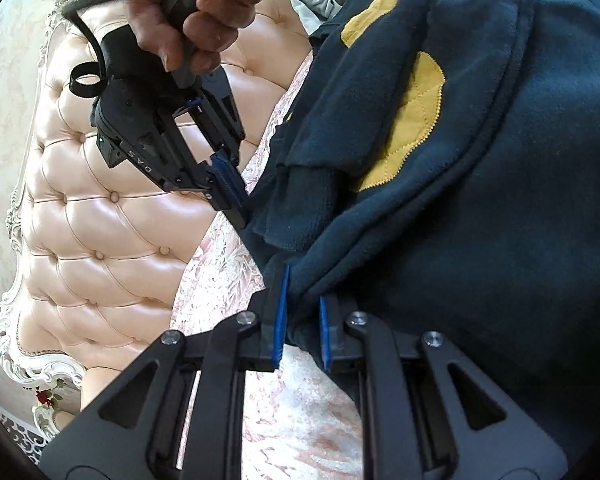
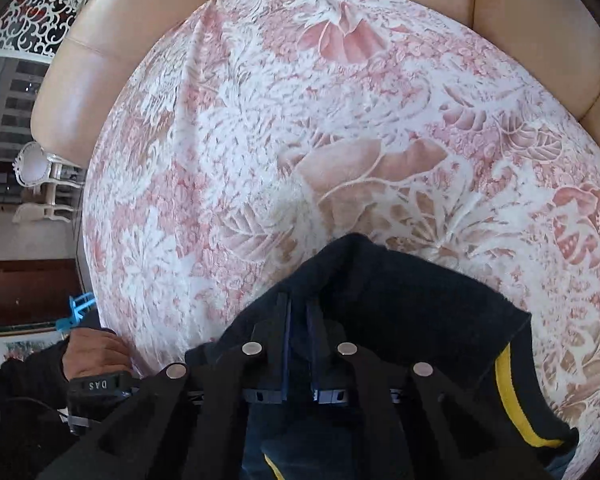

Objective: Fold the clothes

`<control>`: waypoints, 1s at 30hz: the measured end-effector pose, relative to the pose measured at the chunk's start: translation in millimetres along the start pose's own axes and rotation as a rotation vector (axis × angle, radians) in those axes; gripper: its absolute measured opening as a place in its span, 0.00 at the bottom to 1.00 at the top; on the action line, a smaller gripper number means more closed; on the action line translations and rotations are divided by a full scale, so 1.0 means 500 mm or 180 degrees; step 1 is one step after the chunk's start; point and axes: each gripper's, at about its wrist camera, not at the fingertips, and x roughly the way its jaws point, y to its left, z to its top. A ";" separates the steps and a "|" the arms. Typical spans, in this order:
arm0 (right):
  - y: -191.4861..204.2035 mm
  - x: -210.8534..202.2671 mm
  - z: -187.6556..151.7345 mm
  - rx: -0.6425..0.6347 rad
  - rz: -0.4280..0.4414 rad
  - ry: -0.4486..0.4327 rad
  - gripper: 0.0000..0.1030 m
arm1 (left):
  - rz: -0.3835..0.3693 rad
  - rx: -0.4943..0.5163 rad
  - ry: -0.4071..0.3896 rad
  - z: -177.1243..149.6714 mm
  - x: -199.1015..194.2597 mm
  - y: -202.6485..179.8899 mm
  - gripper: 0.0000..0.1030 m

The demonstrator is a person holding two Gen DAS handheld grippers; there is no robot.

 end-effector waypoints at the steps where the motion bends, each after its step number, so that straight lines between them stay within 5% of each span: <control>1: -0.004 -0.004 0.004 0.0026 0.0019 -0.0041 0.06 | -0.0008 0.0003 -0.0002 0.002 0.000 0.000 0.15; 14: -0.034 0.006 0.021 0.0337 0.0012 -0.0435 0.04 | 0.0005 -0.0011 -0.0012 0.006 -0.002 -0.001 0.14; 17: -0.050 -0.020 0.015 0.0478 0.0002 -0.0554 0.08 | 0.0118 0.0009 0.0018 0.003 -0.005 -0.003 0.28; 18: -0.057 -0.029 0.014 0.0514 -0.0015 -0.0577 0.09 | 0.0196 0.0057 0.0032 0.001 -0.004 -0.008 0.46; 22: -0.058 -0.038 0.010 0.0470 -0.0006 -0.0499 0.11 | 0.0285 -0.0068 0.0002 -0.009 -0.018 0.009 0.50; 23: -0.053 -0.034 0.010 0.0425 0.0021 -0.0443 0.16 | 0.0262 -0.0104 0.0009 -0.010 -0.016 0.013 0.50; 26: -0.030 -0.010 0.010 0.0285 0.0051 -0.0308 0.55 | 0.0214 -0.0106 0.0037 -0.006 -0.004 0.015 0.51; 29: -0.015 0.007 0.016 0.0224 0.0042 -0.0280 0.63 | 0.0175 -0.0048 0.0038 0.000 0.002 0.007 0.49; 30: -0.011 0.011 0.017 0.0188 0.0013 -0.0282 0.61 | 0.0109 -0.0066 0.0043 0.001 0.003 0.009 0.25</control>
